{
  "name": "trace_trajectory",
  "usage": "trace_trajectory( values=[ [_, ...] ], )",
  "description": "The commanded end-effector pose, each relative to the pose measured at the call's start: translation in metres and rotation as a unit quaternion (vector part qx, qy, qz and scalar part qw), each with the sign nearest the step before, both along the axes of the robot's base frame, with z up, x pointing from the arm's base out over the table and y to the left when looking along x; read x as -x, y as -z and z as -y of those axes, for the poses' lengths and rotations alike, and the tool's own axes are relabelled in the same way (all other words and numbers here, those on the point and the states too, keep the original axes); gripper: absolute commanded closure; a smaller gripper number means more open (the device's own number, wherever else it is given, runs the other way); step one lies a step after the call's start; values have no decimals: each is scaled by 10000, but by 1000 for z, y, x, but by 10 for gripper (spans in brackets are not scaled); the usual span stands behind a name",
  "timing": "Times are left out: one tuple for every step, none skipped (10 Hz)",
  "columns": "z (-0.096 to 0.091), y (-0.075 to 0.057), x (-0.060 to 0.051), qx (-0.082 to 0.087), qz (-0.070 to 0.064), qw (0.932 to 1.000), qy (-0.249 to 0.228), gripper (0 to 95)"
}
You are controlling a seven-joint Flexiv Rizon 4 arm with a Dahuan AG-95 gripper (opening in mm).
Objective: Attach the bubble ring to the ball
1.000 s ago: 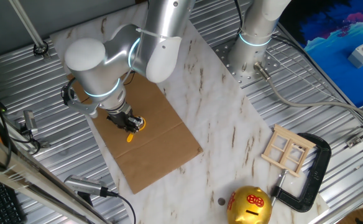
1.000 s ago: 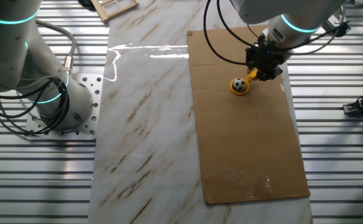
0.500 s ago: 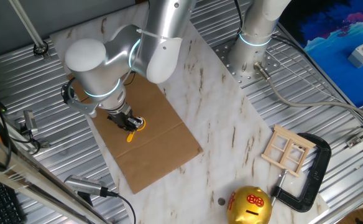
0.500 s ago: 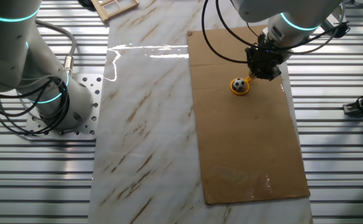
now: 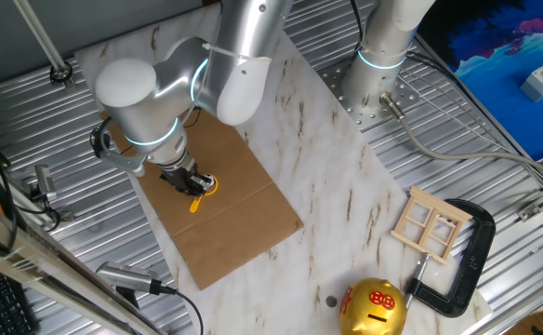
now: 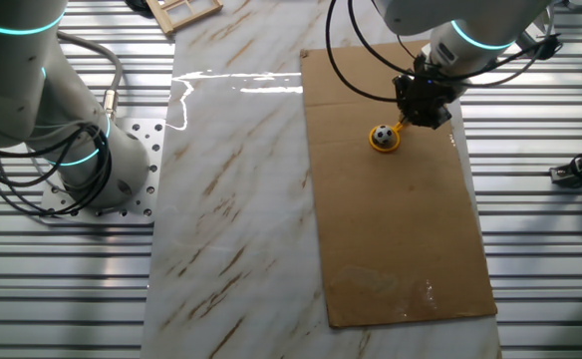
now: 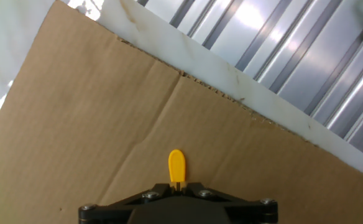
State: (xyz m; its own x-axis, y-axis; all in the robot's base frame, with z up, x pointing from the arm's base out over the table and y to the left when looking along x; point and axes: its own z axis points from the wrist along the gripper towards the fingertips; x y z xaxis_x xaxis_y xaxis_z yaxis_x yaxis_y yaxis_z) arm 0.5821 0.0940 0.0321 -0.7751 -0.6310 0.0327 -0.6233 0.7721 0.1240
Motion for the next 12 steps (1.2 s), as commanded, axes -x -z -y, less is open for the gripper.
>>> trace_trajectory(
  values=[
    [-1,-1,0,-77,-34,9993,-360,950],
    [-1,-1,0,-70,-38,9993,-377,950],
    [-1,-1,0,-67,-38,9992,-383,950],
    [-1,-1,0,-78,-32,9992,-384,950],
    [-1,-1,0,-98,-28,9992,-394,950],
    [-1,-1,0,-110,-27,9991,-402,950],
    [-1,-1,0,-160,-23,9990,-424,950],
    [-1,-1,0,-301,-27,9986,-425,950],
    [-1,-1,0,-280,-34,9989,-385,950],
    [-1,-1,0,-279,-33,9989,-381,950],
    [-1,-1,0,-271,-34,9989,-379,950],
    [-1,-1,0,-264,-34,9989,-389,950]
  ],
)
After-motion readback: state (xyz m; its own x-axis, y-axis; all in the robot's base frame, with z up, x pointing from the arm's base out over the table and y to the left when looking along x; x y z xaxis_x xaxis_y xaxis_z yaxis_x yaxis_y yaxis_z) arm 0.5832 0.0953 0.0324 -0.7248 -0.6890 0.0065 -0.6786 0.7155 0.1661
